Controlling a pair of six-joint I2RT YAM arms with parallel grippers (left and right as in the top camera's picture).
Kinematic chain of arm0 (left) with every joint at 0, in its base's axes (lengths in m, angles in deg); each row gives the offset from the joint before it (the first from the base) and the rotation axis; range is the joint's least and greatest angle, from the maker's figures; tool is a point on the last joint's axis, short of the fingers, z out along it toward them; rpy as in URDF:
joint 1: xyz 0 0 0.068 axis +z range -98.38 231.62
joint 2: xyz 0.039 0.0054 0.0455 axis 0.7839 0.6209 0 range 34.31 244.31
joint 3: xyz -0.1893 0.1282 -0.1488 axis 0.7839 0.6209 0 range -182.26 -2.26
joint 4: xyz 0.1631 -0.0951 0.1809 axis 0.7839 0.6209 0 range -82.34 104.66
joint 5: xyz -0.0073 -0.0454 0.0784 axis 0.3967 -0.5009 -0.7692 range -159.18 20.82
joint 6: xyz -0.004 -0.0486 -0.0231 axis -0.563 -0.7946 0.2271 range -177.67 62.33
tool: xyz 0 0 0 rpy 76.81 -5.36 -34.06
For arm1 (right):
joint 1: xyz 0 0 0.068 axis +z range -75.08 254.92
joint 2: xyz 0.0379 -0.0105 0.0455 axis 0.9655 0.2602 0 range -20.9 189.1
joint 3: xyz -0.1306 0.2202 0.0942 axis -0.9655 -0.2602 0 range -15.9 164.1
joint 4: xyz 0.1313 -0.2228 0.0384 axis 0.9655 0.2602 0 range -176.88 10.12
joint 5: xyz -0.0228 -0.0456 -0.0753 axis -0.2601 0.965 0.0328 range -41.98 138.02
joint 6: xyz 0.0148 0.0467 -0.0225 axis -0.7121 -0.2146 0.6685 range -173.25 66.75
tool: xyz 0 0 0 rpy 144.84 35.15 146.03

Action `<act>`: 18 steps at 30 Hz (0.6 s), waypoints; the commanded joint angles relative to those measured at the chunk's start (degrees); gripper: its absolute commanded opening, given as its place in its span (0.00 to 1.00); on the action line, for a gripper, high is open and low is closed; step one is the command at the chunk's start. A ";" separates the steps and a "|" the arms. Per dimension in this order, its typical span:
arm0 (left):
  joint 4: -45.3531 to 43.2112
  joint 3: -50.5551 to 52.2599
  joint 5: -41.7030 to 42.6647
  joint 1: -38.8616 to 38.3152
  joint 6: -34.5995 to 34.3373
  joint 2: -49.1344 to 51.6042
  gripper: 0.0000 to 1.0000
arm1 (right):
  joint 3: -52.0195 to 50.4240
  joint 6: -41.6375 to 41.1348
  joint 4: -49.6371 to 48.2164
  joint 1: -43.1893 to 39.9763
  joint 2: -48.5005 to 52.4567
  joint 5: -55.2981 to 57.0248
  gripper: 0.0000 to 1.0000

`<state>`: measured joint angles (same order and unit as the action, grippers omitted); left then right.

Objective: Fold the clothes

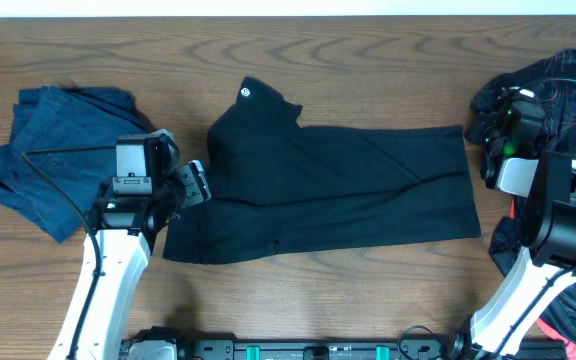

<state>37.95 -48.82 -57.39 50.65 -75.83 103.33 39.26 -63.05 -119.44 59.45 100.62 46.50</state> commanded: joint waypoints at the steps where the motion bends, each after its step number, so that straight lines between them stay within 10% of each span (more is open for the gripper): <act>1: -0.44 0.07 -0.28 -0.04 -0.11 0.22 0.72 | 0.28 -2.01 -0.74 -1.31 1.40 15.37 0.02; 6: -1.09 0.07 -0.28 -0.04 -0.11 0.22 0.72 | 4.44 -4.13 3.63 -6.19 1.05 16.90 0.08; 18: -3.63 -2.40 -0.26 -0.04 0.15 1.51 0.71 | 7.69 3.15 23.65 -3.74 -17.29 -9.46 0.59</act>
<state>34.45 -48.91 -57.36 50.65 -75.83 103.54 45.97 -62.09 -97.36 53.51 91.20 44.88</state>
